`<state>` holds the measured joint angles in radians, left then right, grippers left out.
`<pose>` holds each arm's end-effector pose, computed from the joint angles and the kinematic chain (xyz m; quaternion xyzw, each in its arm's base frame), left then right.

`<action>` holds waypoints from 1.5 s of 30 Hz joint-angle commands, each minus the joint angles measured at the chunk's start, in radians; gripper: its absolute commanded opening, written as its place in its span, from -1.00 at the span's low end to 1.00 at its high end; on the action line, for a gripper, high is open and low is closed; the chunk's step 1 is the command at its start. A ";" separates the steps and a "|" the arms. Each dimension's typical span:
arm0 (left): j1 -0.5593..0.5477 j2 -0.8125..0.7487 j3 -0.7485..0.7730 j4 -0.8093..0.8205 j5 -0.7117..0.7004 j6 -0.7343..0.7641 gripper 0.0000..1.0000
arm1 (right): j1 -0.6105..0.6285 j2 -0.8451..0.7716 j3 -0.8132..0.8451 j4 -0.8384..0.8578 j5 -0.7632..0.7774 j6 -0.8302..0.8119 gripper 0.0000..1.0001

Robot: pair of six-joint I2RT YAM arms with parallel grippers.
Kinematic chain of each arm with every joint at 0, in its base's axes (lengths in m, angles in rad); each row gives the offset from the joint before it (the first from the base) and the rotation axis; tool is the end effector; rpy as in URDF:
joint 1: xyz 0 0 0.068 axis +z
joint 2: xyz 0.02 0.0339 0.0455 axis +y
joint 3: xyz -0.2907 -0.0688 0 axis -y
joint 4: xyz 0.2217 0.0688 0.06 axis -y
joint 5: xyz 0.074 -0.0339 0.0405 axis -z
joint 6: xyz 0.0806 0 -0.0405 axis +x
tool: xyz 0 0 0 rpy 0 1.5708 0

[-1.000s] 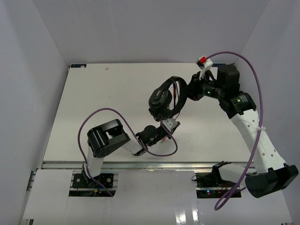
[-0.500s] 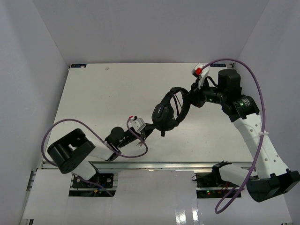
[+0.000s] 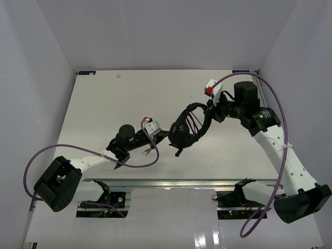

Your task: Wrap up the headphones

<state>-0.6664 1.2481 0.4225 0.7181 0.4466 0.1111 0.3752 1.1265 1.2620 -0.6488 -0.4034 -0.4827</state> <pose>0.1892 -0.1931 0.2512 0.4119 0.6154 -0.3370 0.5814 0.2077 0.1158 0.3926 -0.4437 0.7273 0.1462 0.5028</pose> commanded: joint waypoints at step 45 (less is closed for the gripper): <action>0.400 0.374 0.636 -0.735 -0.086 -0.053 0.00 | 0.163 0.937 0.469 -0.041 0.344 -0.187 0.19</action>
<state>-0.2828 1.7861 1.0738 -0.0526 0.4710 0.1457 0.5326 2.0867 1.6993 -0.6533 -0.0344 -0.6805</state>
